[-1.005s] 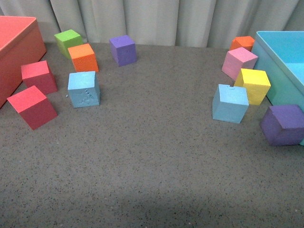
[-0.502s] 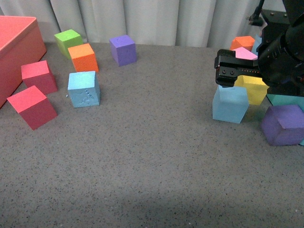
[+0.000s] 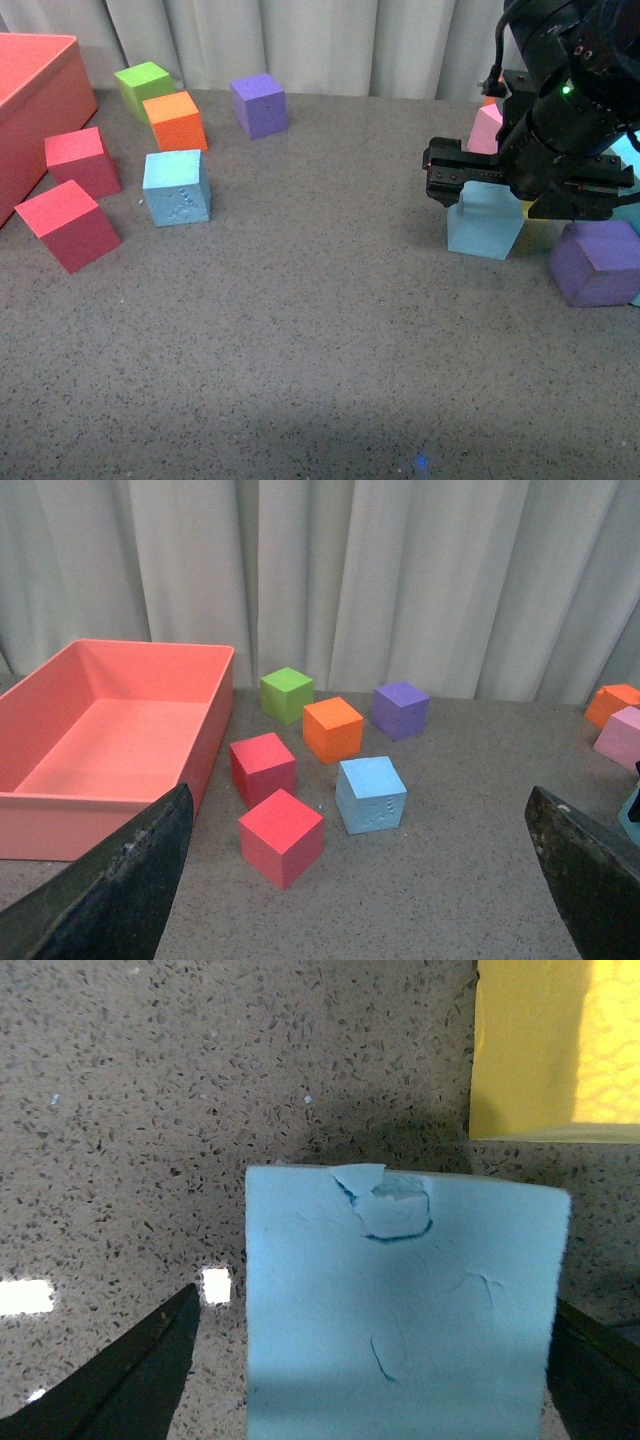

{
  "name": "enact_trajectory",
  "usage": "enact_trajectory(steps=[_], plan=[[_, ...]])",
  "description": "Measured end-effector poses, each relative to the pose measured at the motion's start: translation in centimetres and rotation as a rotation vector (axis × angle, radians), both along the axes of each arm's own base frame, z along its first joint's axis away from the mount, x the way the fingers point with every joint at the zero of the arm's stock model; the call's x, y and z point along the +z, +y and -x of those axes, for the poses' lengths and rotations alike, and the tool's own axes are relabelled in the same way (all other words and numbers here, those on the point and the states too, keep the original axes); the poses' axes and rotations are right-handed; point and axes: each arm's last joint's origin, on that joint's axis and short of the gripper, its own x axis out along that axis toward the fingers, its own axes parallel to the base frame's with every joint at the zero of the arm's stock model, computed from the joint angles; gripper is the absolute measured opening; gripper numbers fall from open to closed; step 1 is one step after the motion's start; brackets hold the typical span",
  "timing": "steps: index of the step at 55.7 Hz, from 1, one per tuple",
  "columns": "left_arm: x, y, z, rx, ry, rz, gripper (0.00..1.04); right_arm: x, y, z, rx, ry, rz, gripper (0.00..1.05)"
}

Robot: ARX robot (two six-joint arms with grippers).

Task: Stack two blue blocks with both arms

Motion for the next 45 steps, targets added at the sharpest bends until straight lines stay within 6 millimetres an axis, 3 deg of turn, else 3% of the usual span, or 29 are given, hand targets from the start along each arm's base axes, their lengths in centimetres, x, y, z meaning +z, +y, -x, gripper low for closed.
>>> enact_trajectory(steps=[5,12,30,45], plan=[[0.0,0.0,0.0,0.0,0.0,0.0,0.98,-0.6,0.1,-0.7,-0.007,0.03,0.018,0.71],[0.0,0.0,0.0,0.0,0.0,0.0,0.98,-0.5,0.2,-1.1,-0.017,0.04,0.023,0.56],[0.0,0.0,0.0,0.0,0.0,0.0,0.98,0.2,1.4,-1.2,0.011,0.014,-0.009,0.48],[0.0,0.0,0.0,0.0,0.0,0.0,0.98,2.9,7.0,-2.0,0.133,-0.057,-0.054,0.48]])
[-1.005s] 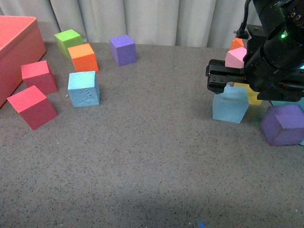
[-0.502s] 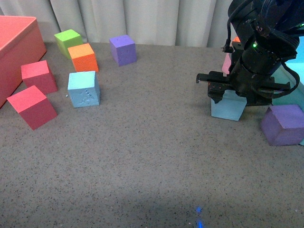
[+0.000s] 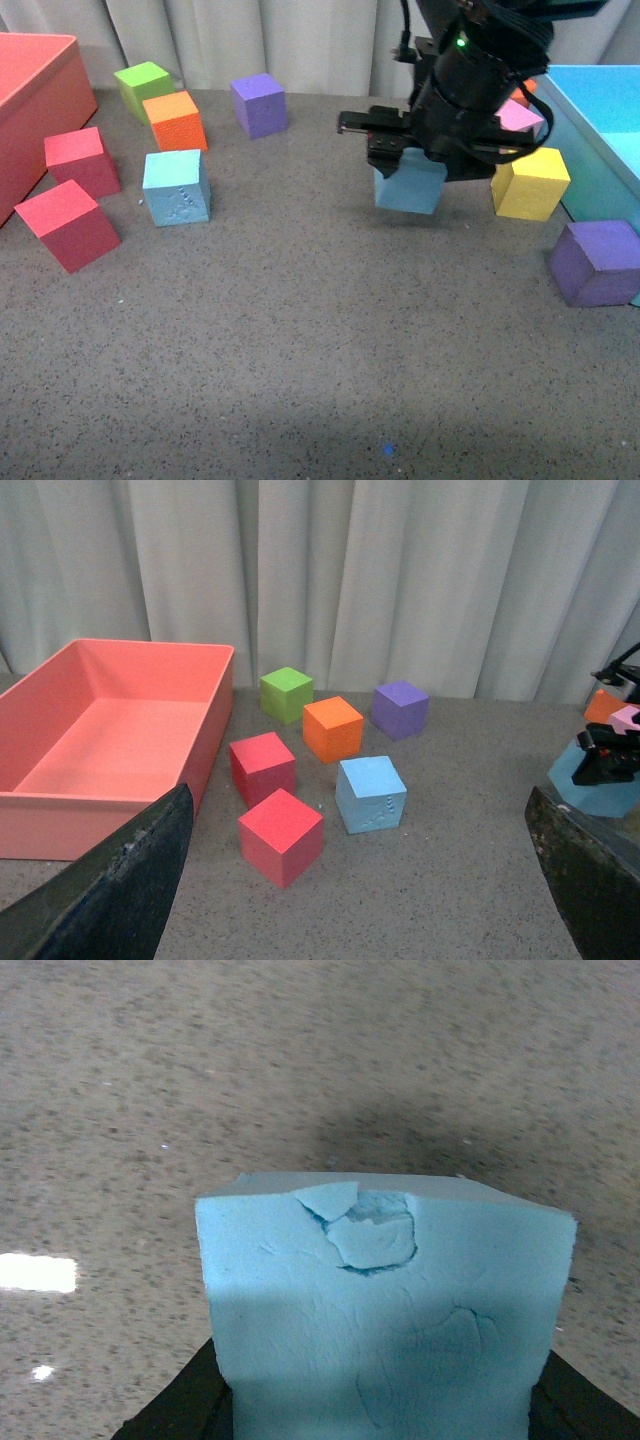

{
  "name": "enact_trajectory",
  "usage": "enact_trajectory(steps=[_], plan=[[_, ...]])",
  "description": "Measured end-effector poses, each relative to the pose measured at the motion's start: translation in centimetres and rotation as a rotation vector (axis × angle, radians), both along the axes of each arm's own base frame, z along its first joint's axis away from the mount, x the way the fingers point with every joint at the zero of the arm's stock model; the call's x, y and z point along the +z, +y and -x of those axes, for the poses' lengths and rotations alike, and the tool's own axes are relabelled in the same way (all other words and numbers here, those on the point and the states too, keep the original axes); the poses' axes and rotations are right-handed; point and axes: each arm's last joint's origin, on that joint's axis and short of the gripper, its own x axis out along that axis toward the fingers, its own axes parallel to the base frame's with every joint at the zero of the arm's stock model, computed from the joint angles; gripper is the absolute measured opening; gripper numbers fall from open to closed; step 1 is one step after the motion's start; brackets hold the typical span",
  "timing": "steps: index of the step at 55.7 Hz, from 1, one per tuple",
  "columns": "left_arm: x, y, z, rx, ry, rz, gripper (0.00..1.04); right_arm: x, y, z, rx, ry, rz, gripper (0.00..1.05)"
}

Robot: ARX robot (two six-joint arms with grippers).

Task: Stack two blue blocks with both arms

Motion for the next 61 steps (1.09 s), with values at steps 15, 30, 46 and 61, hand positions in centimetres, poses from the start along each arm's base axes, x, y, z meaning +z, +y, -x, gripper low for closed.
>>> enact_trajectory(steps=[15,30,46,61], plan=[[0.0,0.0,0.0,0.0,0.0,0.0,0.98,-2.3,4.9,-0.2,0.095,0.047,0.004,0.48],[0.0,0.0,0.0,0.0,0.0,0.0,0.98,-3.0,6.6,0.2,0.134,0.05,0.021,0.63],[0.0,0.0,0.0,0.0,0.0,0.0,0.98,-1.4,6.4,0.7,0.142,-0.001,0.009,0.95],[0.0,0.0,0.0,0.0,0.0,0.0,0.98,2.3,5.6,1.2,0.126,-0.246,0.063,0.9]])
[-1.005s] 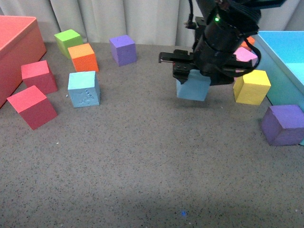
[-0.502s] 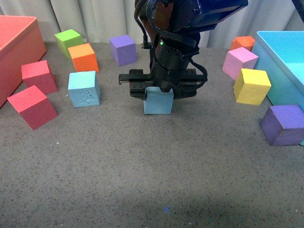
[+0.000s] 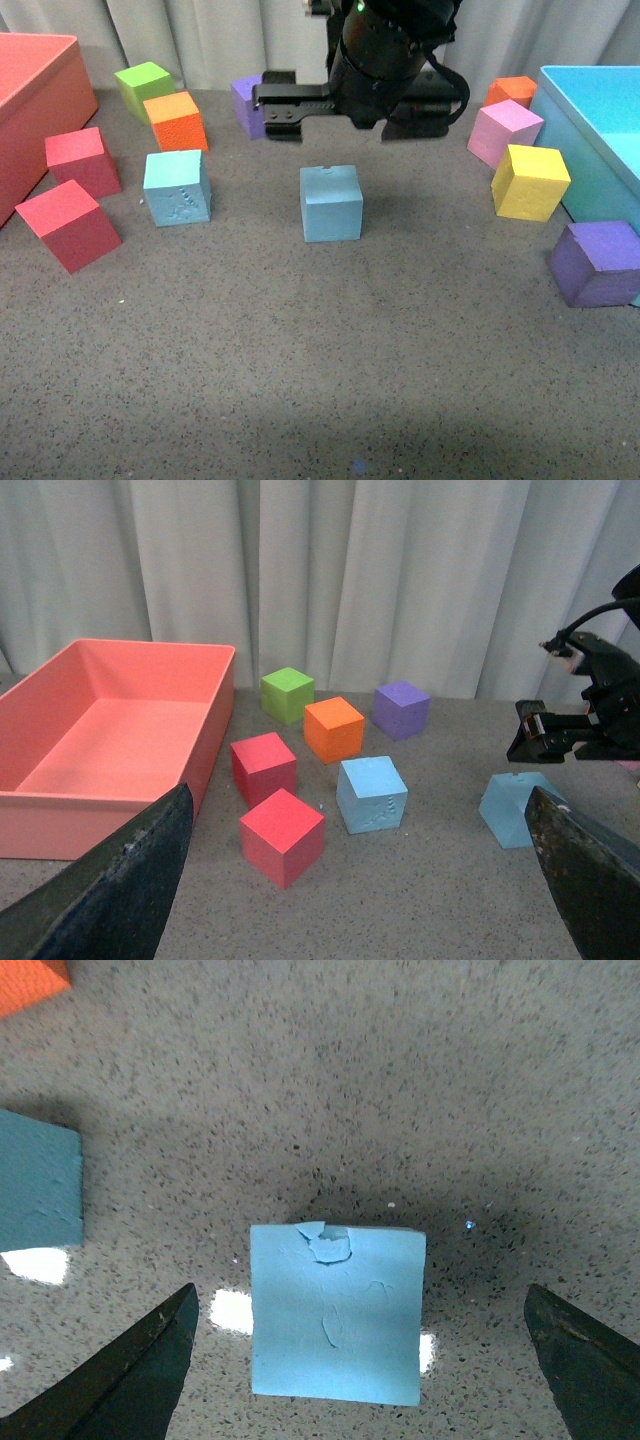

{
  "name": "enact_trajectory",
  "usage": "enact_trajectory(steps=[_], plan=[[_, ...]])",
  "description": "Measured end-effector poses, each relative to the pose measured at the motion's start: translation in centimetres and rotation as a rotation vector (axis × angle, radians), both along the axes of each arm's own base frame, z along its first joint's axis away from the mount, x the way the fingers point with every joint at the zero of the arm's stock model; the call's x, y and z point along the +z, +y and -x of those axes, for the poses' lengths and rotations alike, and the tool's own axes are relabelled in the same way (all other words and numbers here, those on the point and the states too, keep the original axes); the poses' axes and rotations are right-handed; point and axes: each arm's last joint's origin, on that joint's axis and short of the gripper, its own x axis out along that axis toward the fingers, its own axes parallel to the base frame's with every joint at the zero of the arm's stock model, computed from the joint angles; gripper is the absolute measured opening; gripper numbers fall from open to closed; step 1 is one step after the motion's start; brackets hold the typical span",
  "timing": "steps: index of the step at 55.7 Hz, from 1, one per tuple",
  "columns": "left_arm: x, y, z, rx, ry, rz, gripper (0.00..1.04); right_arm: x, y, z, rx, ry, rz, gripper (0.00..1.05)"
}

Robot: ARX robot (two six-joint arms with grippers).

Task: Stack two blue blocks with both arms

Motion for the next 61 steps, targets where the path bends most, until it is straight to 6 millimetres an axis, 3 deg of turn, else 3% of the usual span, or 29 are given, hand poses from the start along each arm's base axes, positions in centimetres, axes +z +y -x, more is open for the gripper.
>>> enact_trajectory(steps=[5,9,12,20,27,38,61], plan=[[0.0,0.0,0.0,-0.002,0.0,0.0,0.98,-0.6,-2.0,1.3,-0.088,-0.312,0.093,0.76],[0.0,0.0,0.0,0.002,0.0,0.0,0.98,-1.2,-5.8,4.4,-0.12,-0.543,0.055,0.6],[0.0,0.0,0.0,0.002,0.0,0.0,0.98,0.2,-8.7,6.8,-0.161,-0.742,-0.023,0.48],[0.0,0.0,0.0,0.001,0.0,0.0,0.98,3.0,-13.0,10.7,-0.203,-0.884,-0.06,0.25],[0.0,0.0,0.0,0.0,0.0,0.0,0.98,2.3,-15.8,14.6,-0.175,-0.838,-0.037,0.01],[0.0,0.0,0.0,0.001,0.0,0.0,0.98,3.7,-18.9,19.5,-0.175,-0.842,-0.04,0.01],[0.0,0.0,0.0,0.001,0.0,0.0,0.98,3.6,-21.2,24.4,-0.178,-0.833,-0.038,0.01]])
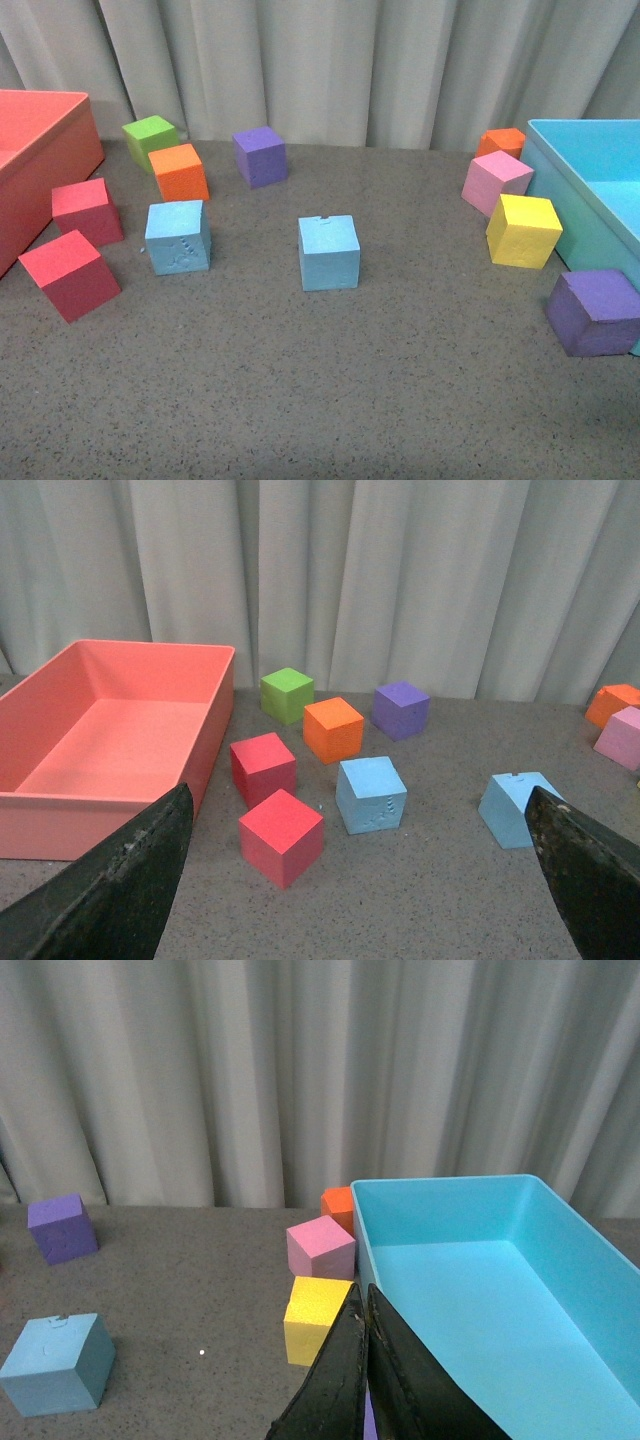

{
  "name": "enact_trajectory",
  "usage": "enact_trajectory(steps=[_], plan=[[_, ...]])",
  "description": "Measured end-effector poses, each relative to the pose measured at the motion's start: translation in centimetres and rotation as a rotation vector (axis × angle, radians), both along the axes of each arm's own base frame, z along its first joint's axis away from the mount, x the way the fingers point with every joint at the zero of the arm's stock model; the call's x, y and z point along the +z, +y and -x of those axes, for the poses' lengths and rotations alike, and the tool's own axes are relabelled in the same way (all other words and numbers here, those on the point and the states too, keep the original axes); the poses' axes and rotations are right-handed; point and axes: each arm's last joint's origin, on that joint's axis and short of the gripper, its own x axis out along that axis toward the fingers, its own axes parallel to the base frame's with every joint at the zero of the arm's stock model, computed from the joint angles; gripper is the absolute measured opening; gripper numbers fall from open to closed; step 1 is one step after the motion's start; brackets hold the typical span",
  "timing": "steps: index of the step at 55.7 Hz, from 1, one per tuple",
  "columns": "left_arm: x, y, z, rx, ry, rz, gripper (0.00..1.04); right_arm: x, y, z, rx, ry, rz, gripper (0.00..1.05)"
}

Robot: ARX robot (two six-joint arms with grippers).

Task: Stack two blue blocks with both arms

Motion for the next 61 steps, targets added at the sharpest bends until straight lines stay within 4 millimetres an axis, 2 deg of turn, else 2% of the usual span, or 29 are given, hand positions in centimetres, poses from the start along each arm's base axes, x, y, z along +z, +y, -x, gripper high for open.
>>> enact_trajectory(steps=[17,33,61], plan=[[0.0,0.0,0.0,0.0,0.0,0.0,0.98,0.1,-1.5,2.4,-0.005,-0.002,-0.002,0.01],[0.0,0.0,0.0,0.0,0.0,0.0,0.98,0.2,-1.6,4.3,-0.003,-0.005,-0.002,0.01],[0.0,0.0,0.0,0.0,0.0,0.0,0.98,0.6,-1.6,6.1,-0.002,-0.02,-0.002,0.01]])
